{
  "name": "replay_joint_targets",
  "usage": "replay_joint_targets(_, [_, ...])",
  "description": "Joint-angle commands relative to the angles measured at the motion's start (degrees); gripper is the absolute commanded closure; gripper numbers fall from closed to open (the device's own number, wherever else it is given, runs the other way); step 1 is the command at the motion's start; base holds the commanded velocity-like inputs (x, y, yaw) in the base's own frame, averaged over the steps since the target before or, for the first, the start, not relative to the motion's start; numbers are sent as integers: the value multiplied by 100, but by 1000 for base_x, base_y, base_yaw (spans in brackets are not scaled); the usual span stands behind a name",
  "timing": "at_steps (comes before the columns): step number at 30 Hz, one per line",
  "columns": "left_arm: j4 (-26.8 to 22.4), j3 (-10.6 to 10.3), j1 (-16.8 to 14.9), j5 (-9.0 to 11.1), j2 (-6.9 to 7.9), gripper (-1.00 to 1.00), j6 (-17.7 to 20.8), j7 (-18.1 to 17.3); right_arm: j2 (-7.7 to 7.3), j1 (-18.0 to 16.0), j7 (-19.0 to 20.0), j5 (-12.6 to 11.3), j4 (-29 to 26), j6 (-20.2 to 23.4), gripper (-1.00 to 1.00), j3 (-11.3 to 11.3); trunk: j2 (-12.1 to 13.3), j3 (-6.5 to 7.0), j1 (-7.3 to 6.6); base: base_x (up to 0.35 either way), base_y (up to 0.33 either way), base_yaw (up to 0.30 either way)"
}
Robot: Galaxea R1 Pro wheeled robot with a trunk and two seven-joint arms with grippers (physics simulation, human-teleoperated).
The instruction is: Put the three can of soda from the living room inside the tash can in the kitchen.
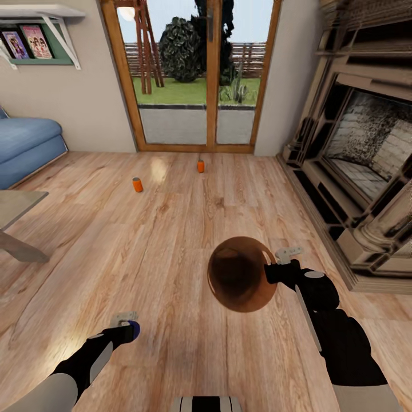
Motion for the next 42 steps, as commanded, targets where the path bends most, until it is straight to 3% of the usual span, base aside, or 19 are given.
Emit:
replay_joint_targets(1, [-5, 0, -2, 0, 1, 100, 6, 4, 0, -1, 0, -61, 1, 14, 100, 2, 1, 23, -3, 0, 0, 0])
replay_joint_targets(7, [-28, 4, -6, 17, 30, 100, 257, -24, -1, 0, 1, -59, 14, 47, 100, 1, 9, 156, -18, 0, 0, 0])
replay_joint_targets(10, [-96, 15, -7, 21, 47, 100, 510, -283, -8, -3, 7, -51, 15, 114, 100, -2, 13, 223, -26, 0, 0, 0])
replay_joint_targets(13, [-282, 28, -11, 23, 56, 100, 736, -563, -21, -6, 8, -60, 16, 476, 100, -6, 17, 289, -34, 0, 0, 0])
replay_joint_targets(16, [-690, 34, -14, 28, 61, 100, 1056, -677, -32, -8, 13, -58, 11, 688, 100, -3, 21, 356, -41, 0, 0, 0])
replay_joint_targets(17, [-1085, 39, -15, 30, 62, 100, 1360, -703, -45, -8, 15, -61, 9, 740, 100, 3, 23, 378, -44, 0, 0, 0])
replay_joint_targets(30, [-3426, 60, -7, 38, 99, 100, 2764, -744, -70, -12, 46, -74, 175, 801, 100, -5, 40, 666, -77, 0, 0, 0])
replay_joint_targets(33, [-3820, 61, -2, 39, 117, 100, 3031, -812, -70, -20, 50, -74, 305, 809, 100, -13, 40, 666, -77, 0, 0, 0])
replay_joint_targets(36, [-3713, 161, -102, 23, 216, 100, 3076, -738, -149, -8, 35, 10, 234, 897, 100, 29, 40, 665, -77, 0, 0, 0])
replay_joint_targets(42, [-3651, 361, -112, 23, 372, 100, 3076, -738, -149, -8, 35, 361, 174, 897, 100, 29, 40, 665, -77, 0, 0, 0])
